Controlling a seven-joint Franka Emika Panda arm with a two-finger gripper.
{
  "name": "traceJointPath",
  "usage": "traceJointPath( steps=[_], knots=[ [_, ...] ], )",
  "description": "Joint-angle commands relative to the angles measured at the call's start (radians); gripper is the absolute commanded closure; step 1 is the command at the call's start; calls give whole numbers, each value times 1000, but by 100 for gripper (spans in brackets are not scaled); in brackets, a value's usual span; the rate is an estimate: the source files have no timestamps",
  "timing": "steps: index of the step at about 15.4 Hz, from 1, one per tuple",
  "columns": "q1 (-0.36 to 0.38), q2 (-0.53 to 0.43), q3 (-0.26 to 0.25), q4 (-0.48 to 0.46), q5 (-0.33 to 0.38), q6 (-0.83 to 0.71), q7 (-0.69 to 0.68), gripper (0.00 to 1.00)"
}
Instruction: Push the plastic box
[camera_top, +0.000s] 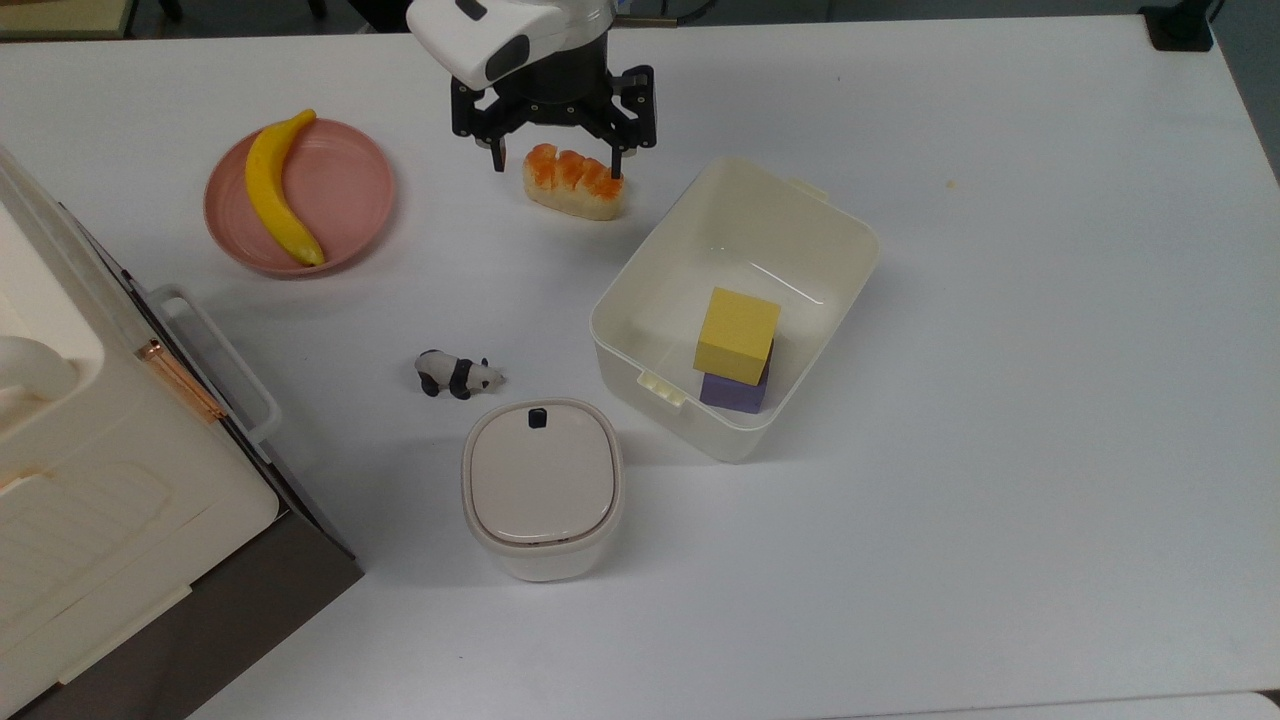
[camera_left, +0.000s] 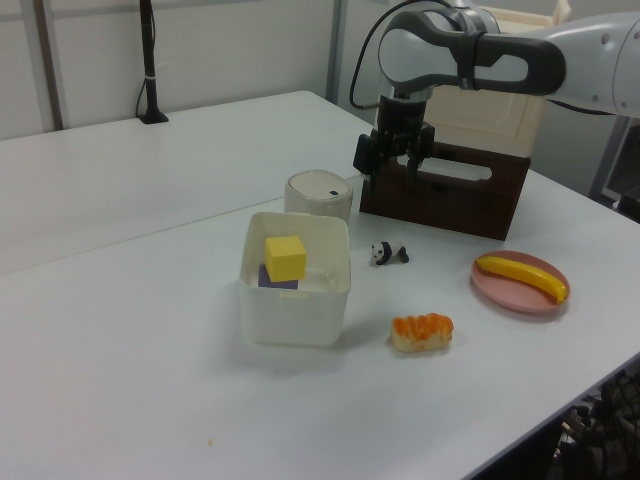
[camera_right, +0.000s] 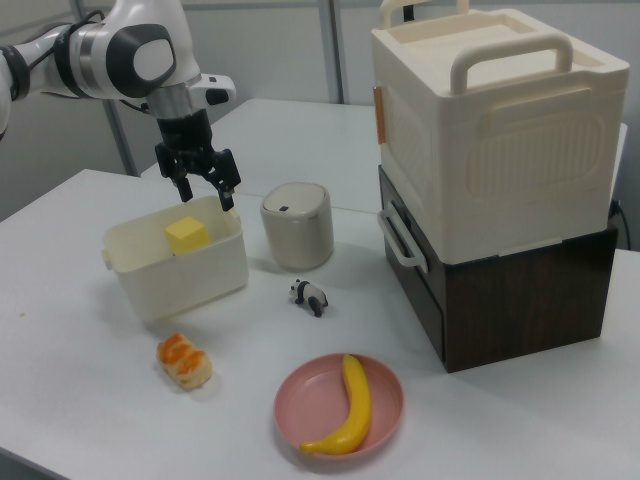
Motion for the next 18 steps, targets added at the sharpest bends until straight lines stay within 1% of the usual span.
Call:
traceJointPath(
  steps=[1,3,4,5,8,9,10,13,15,16,18],
  knots=[
    [-11,-38,0,-36,10,-26,-78,0],
    [-9,-40,-21,-36,19,-56,-181,0],
    [-5,-41,-40,-36,41,-62,-245,0],
    [3,-41,-67,-37,56,-68,-340,0],
    [32,-40,-121,-66,56,-85,-741,0],
    [52,-37,-135,-77,48,-82,-831,0],
    [69,-32,-143,-89,39,-76,-889,0],
    [90,-1,-144,-93,-19,-45,-1012,0],
    [141,26,-146,-102,-28,-5,-1020,0],
    [155,43,-147,-102,-37,15,-1016,0],
    [187,81,-164,-102,-51,62,-1014,0]
  ],
)
